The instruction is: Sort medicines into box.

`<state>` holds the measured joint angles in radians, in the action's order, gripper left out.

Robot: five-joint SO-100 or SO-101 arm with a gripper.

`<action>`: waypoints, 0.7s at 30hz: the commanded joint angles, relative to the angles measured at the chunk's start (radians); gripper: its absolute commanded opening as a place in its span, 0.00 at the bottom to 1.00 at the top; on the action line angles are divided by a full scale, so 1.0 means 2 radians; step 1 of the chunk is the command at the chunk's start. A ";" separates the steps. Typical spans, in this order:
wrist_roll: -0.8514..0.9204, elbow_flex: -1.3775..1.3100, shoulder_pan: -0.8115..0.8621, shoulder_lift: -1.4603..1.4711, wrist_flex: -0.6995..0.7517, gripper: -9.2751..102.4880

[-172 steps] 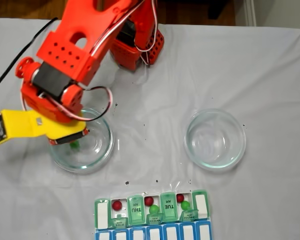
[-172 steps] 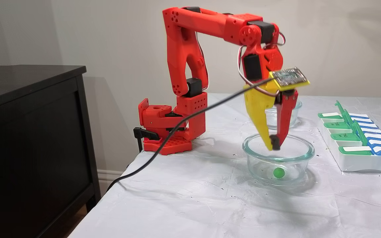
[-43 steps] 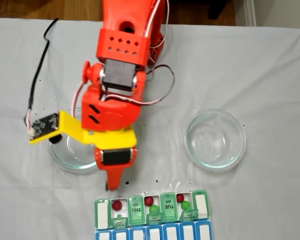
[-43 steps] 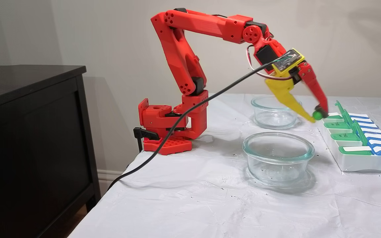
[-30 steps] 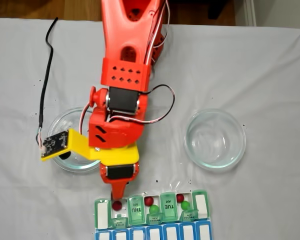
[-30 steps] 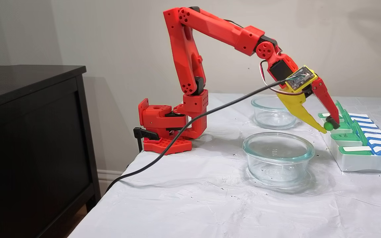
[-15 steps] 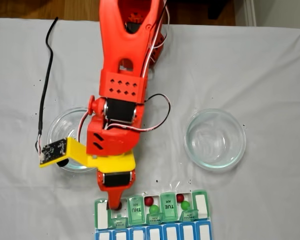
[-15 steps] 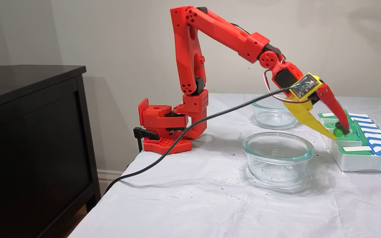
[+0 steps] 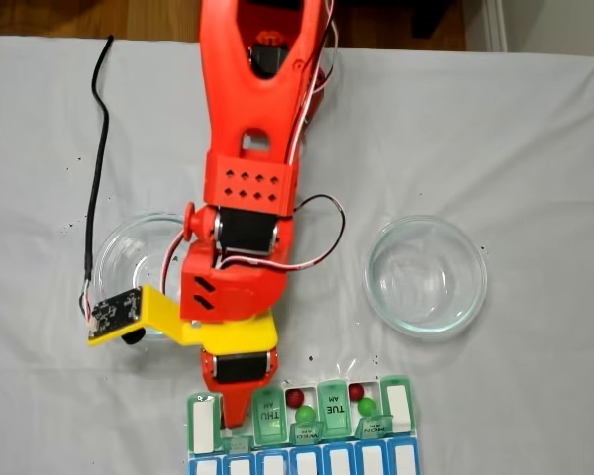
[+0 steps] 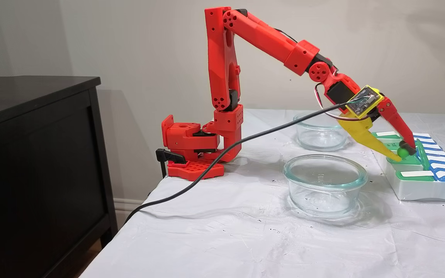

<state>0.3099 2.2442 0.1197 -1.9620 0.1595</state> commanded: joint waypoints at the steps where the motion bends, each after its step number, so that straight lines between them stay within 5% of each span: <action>1: 0.002 -0.054 -0.011 0.002 -0.020 0.08; 10: -0.002 -0.064 -0.012 0.031 -0.027 0.10; 21: -0.020 -0.071 -0.007 0.040 -0.013 0.35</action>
<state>0.2746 2.1997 0.1043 -1.8638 0.1197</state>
